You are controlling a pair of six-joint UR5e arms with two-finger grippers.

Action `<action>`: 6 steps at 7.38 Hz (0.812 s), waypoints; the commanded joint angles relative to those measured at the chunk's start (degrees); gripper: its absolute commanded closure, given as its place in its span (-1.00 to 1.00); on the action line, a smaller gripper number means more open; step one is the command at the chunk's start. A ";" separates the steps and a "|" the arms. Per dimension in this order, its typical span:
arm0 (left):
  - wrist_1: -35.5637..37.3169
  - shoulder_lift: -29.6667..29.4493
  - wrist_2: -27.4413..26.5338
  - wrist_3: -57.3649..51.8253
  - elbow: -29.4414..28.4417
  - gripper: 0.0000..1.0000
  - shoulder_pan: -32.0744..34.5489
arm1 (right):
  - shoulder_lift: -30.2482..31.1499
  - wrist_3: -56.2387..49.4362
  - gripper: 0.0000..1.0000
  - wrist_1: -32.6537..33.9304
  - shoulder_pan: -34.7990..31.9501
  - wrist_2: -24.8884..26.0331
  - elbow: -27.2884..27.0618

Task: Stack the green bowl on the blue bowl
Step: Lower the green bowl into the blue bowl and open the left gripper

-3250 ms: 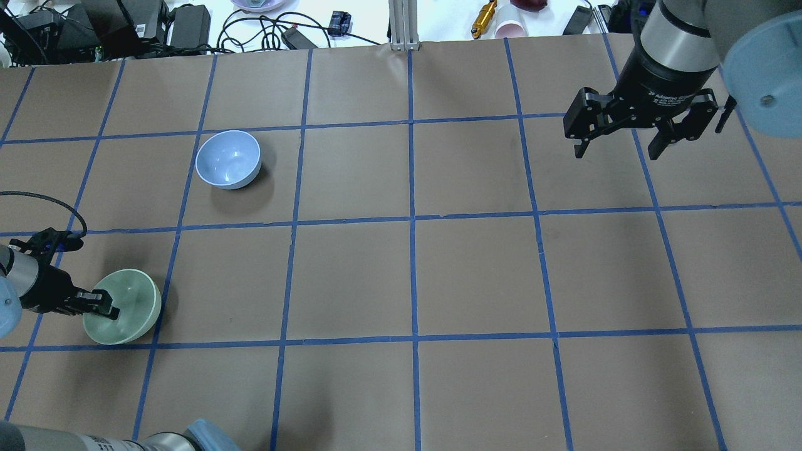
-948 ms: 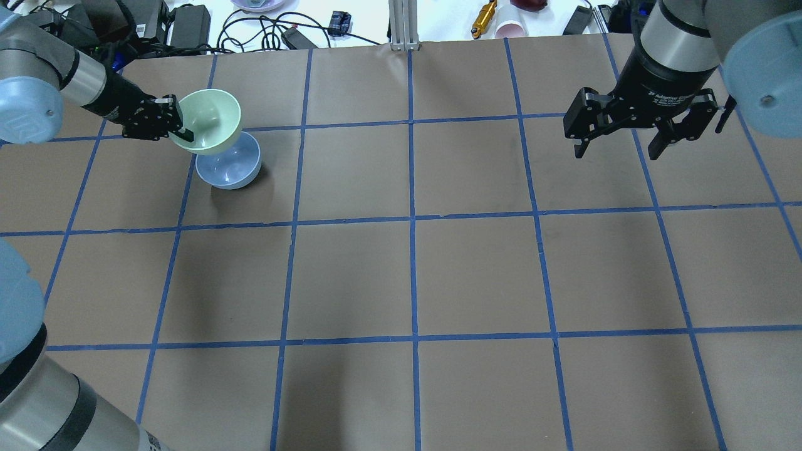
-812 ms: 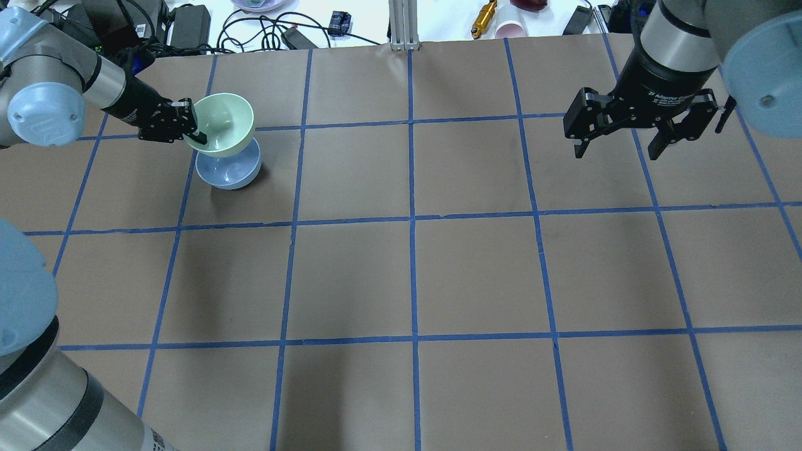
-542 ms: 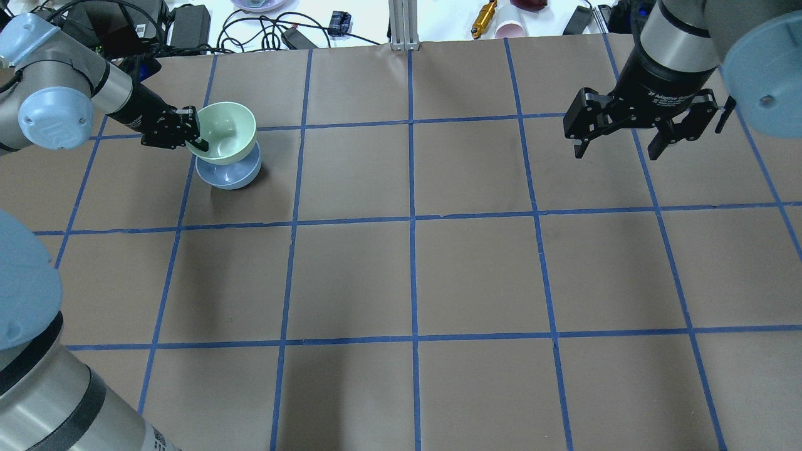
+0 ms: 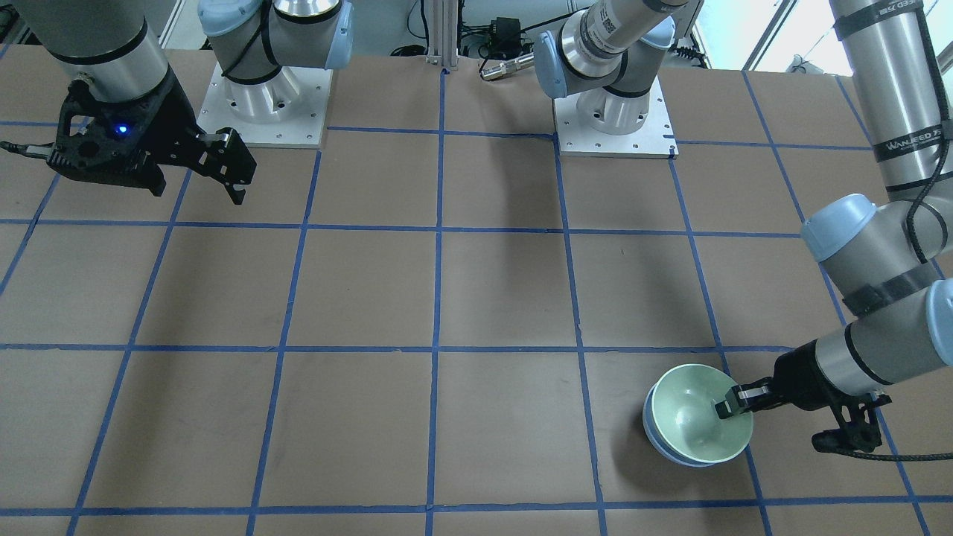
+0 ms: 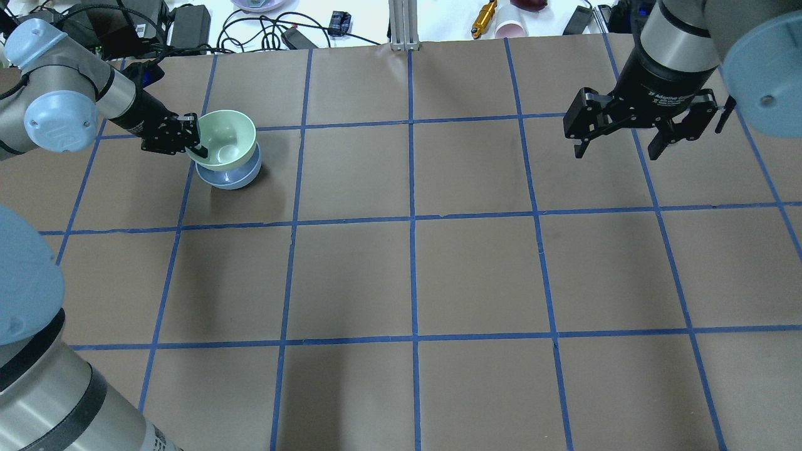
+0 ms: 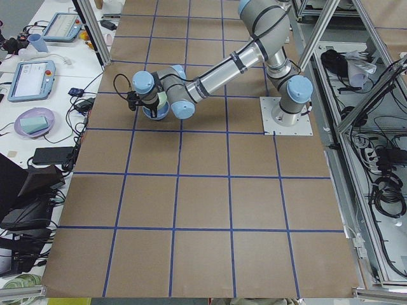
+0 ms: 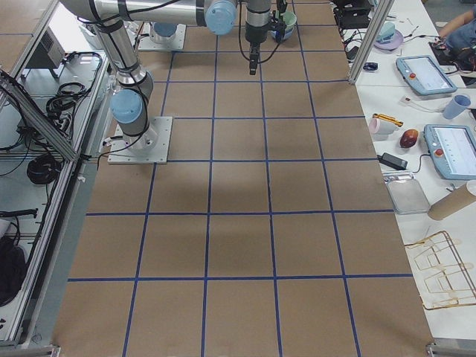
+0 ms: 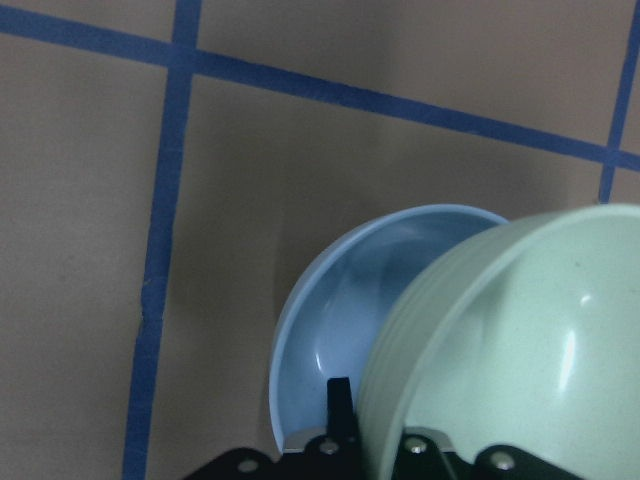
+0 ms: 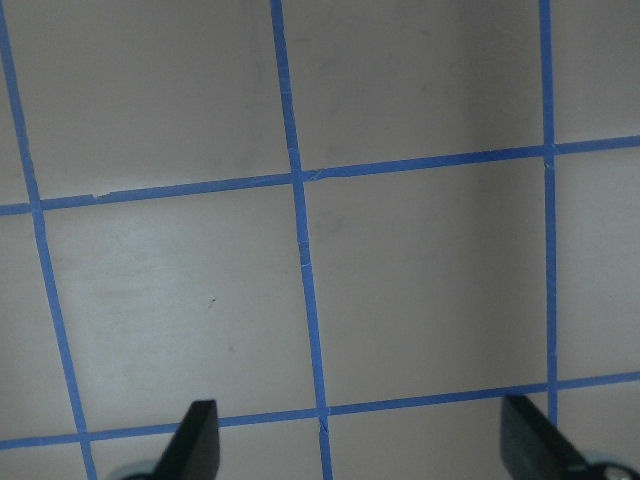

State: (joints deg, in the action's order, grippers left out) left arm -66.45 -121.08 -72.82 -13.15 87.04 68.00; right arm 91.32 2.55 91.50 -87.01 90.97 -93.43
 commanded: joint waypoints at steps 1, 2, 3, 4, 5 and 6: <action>0.09 -0.03 -3.44 -0.12 -0.37 -0.75 0.02 | 0.00 0.00 -1.00 0.00 0.00 0.00 -0.08; 0.00 -0.03 -3.55 -0.12 -0.29 -0.85 0.02 | 0.00 0.00 -1.00 0.00 0.00 -0.09 0.00; 0.00 -0.03 -3.47 0.05 -0.38 -1.00 -0.06 | 0.00 0.00 -1.00 0.00 0.00 0.00 0.00; -0.09 0.93 -3.38 0.66 -0.73 -1.00 0.02 | 0.00 0.00 -1.00 0.00 0.00 0.00 0.00; -0.70 2.50 -3.55 0.75 -0.82 -1.00 0.11 | 0.00 0.00 -1.00 0.00 0.00 0.00 0.00; -1.22 4.08 -3.99 0.75 -0.82 -1.00 0.63 | 0.00 0.00 -1.00 0.00 0.00 0.00 0.00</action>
State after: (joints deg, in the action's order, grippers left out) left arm -67.06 -118.84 -76.43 -12.50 86.30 68.21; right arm 91.32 2.55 91.49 -87.01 90.96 -93.43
